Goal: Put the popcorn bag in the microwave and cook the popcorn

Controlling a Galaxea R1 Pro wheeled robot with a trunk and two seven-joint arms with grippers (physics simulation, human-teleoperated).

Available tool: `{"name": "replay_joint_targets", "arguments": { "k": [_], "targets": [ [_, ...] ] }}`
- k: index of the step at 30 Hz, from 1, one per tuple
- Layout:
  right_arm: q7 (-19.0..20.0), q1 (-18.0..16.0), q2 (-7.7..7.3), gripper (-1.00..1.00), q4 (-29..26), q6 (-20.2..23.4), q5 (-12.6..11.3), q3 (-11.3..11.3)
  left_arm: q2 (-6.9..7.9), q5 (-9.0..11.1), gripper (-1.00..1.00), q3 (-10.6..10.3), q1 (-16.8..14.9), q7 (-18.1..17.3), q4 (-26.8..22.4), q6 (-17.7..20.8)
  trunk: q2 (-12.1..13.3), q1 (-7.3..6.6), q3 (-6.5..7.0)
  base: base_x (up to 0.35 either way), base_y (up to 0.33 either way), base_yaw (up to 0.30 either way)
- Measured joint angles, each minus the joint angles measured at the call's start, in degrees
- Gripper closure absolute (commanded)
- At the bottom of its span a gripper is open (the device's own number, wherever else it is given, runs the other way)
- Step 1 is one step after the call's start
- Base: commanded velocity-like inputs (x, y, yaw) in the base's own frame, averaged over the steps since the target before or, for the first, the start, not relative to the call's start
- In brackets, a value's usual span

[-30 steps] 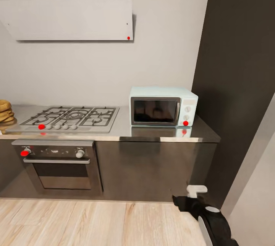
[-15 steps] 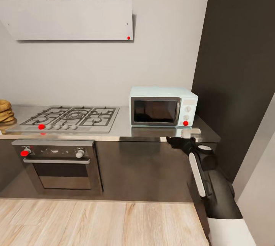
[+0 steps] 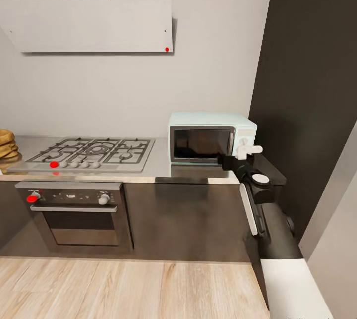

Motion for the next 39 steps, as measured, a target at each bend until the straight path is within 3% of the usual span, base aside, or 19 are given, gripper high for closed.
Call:
{"name": "replay_joint_targets", "arguments": {
  "k": [5,10,17,24,39],
  "targets": [
    [-1.01,0.14,-0.03,-1.00,1.36,-3.44,-0.06,-0.26,0.00,0.00,-1.00,0.03,-0.01,0.00,0.00,0.00,0.00,0.00,0.00,0.000,0.000,0.000],
    [-1.50,0.17,-0.50,-1.00,4.03,-3.89,-0.22,-0.43,0.00,0.00,-1.00,0.07,0.01,0.00,0.00,0.00,0.00,0.00,0.00,0.000,0.000,0.000],
    [-1.54,0.19,-0.53,-1.00,6.22,-4.15,-0.36,-2.34,0.00,0.00,-1.00,0.03,-0.01,0.00,0.00,0.00,0.00,0.00,0.00,0.000,0.000,0.000],
    [-1.52,0.17,-0.59,-1.00,7.04,-6.35,-0.27,-6.74,0.00,-0.04,-1.00,-0.07,0.01,0.00,0.00,0.00,-0.01,-0.02,0.00,0.080,0.000,0.000],
    [-0.56,0.21,-0.59,-1.00,10.07,-6.95,0.41,-6.70,0.00,0.00,-1.00,-0.07,0.01,0.00,0.00,-0.01,-0.01,-0.02,0.00,0.103,0.000,0.000]
  ]
}}
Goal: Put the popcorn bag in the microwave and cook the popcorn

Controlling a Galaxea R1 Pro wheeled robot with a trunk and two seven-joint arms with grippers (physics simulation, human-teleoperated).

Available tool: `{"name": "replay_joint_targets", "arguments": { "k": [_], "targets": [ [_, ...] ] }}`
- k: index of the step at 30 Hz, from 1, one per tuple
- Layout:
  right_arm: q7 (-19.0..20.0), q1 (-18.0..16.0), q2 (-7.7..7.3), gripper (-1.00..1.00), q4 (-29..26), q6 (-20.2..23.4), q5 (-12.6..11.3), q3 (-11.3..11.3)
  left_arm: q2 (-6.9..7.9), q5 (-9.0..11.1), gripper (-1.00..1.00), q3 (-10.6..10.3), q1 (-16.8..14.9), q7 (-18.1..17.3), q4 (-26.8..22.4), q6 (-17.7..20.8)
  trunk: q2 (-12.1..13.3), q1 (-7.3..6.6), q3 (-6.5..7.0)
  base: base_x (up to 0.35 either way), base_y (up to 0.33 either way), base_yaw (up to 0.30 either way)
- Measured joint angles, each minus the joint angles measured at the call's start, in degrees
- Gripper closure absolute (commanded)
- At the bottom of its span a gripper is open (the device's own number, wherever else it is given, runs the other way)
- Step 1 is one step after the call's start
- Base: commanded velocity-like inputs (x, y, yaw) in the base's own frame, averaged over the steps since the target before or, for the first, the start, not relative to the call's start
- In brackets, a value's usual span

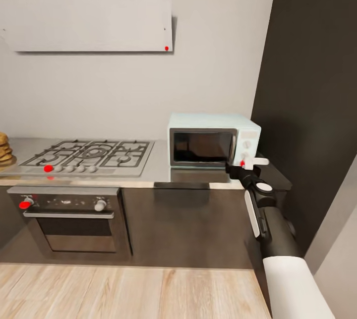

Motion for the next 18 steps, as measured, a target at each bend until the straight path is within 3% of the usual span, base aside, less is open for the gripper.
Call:
{"name": "replay_joint_targets", "arguments": {
  "k": [18],
  "targets": [
    [0.00,-0.03,-0.08,-1.00,0.06,0.06,0.23,-0.06,0.00,0.00,-1.00,0.00,0.00,0.00,-0.01,0.00,0.00,-0.01,0.00,0.222,0.000,0.000]
  ]
}}
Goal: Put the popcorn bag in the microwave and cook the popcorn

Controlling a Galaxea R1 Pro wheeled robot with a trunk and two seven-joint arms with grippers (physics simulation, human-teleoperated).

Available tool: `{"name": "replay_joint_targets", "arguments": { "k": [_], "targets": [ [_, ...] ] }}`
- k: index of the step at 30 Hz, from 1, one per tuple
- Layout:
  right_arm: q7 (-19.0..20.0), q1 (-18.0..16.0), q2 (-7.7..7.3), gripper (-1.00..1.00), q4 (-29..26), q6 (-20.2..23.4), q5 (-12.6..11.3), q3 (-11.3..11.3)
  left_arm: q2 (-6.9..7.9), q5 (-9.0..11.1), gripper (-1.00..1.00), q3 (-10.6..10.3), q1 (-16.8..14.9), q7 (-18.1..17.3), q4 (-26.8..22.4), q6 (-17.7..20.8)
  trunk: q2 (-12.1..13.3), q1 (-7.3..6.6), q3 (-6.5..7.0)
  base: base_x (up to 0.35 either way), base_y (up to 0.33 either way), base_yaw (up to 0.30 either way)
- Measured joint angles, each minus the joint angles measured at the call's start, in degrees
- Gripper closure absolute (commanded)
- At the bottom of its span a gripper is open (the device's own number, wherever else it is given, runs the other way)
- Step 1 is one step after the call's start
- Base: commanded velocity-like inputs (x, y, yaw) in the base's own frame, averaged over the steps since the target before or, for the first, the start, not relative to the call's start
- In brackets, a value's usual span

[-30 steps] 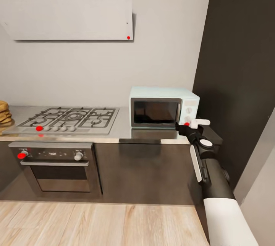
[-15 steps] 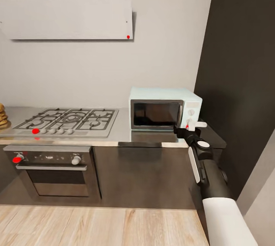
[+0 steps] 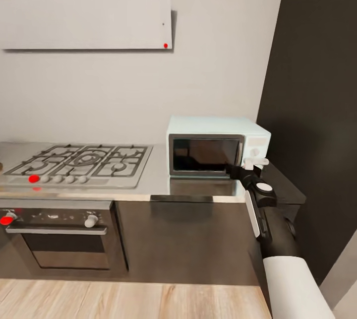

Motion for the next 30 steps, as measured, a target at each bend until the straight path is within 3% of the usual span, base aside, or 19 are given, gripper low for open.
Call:
{"name": "replay_joint_targets", "arguments": {
  "k": [8,30],
  "targets": [
    [0.00,0.01,0.00,-1.00,0.00,0.03,0.00,-0.02,0.04,0.00,-1.00,0.03,0.00,0.00,-0.06,0.00,0.00,0.01,0.00,0.241,0.000,0.000],
    [0.08,0.03,-0.09,-1.00,0.00,0.04,0.00,-0.11,0.06,0.00,-1.00,0.07,-0.01,0.00,-0.08,0.01,0.01,0.03,0.00,0.005,-0.070,0.000]
  ]
}}
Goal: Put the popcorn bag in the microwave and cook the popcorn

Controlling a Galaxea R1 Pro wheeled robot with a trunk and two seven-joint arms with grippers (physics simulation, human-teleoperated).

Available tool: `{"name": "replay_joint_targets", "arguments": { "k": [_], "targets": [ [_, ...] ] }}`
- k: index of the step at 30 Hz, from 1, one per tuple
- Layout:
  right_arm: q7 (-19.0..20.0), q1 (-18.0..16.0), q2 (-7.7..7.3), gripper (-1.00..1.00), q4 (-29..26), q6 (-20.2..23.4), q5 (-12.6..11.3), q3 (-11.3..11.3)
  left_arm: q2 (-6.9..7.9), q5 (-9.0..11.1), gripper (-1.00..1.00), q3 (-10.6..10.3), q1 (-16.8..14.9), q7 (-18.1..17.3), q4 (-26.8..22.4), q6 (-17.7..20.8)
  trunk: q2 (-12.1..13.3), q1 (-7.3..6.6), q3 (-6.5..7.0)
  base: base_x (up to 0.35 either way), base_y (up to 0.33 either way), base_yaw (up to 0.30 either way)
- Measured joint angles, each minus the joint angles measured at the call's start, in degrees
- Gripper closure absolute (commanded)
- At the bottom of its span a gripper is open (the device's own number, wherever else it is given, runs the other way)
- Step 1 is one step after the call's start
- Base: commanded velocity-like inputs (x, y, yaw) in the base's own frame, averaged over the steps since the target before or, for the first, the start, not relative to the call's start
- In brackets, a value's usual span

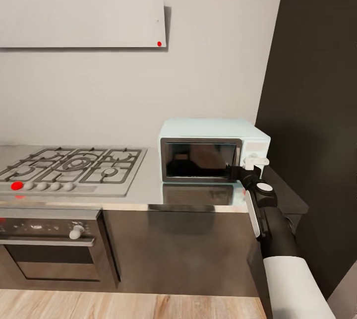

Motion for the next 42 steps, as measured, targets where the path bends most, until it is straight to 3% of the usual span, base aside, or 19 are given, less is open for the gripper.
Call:
{"name": "replay_joint_targets", "arguments": {
  "k": [42],
  "targets": [
    [-0.35,-0.04,-0.01,-1.00,0.09,-0.02,-0.26,0.00,0.01,0.00,-1.00,0.00,0.01,0.00,0.00,0.00,0.00,0.00,0.00,0.038,0.000,0.000]
  ]
}}
